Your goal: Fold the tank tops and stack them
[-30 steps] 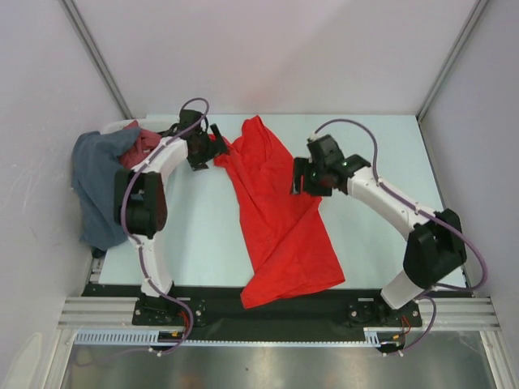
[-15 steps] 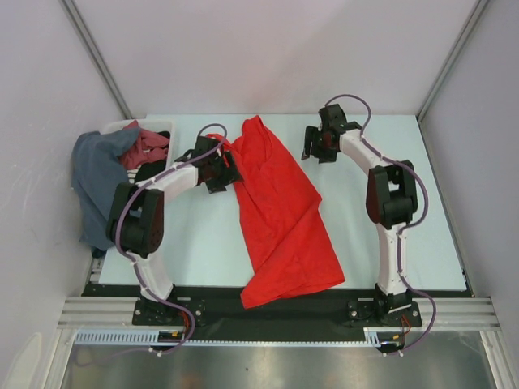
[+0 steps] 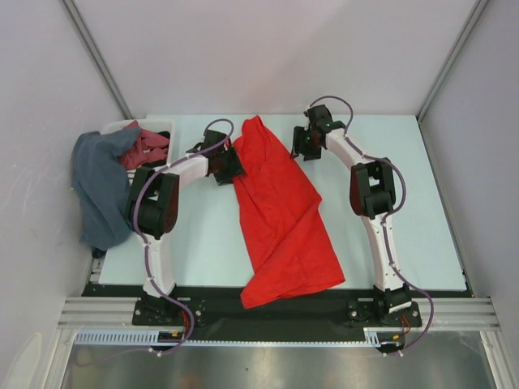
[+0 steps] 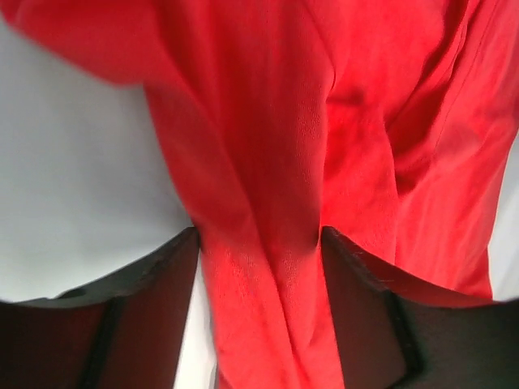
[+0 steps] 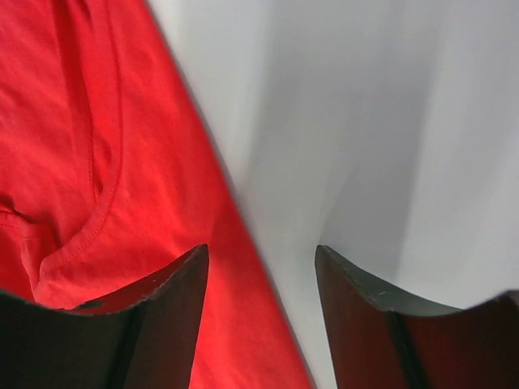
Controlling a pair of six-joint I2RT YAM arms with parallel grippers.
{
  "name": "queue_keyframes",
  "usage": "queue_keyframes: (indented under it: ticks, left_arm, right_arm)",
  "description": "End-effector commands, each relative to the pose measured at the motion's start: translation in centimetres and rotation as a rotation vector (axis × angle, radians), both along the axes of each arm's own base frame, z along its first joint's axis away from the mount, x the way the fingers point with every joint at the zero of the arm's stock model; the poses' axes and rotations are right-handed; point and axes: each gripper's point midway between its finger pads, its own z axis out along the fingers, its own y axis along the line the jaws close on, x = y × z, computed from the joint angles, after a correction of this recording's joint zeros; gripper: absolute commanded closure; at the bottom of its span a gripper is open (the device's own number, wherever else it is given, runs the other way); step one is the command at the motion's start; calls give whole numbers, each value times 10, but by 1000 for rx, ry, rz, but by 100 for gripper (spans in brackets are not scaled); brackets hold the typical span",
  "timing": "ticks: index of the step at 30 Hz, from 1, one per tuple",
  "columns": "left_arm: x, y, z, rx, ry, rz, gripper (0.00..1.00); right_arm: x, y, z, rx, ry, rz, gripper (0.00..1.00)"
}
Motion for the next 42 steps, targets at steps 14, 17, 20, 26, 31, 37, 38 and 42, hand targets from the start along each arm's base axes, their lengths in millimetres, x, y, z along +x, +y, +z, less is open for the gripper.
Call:
queue_keyframes:
  ticks: [14, 17, 20, 26, 31, 37, 38, 42]
  left_arm:
    - [65, 20, -12, 103, -4, 77, 100]
    - [79, 5, -15, 86, 4, 36, 100]
    - [97, -25, -3, 64, -36, -25, 100]
    - [101, -70, -2, 45, -71, -105, 100]
    - [104, -76, -4, 45, -91, -127, 97]
    - [131, -66, 12, 72, -170, -134, 81]
    - [137, -54, 14, 77, -174, -107, 81]
    - [152, -19, 33, 60, -204, -47, 80]
  right_arm:
    - [8, 31, -18, -8, 15, 8, 100]
    - [18, 9, -10, 23, 11, -92, 100]
    - [20, -21, -4, 46, -3, -192, 100]
    - [3, -80, 8, 95, -31, -377, 100]
    - [1, -89, 9, 120, -57, -387, 100]
    - [27, -63, 8, 121, -43, -301, 100]
    - [38, -59, 13, 124, -59, -294, 100]
    - [53, -48, 31, 140, -99, -269, 91]
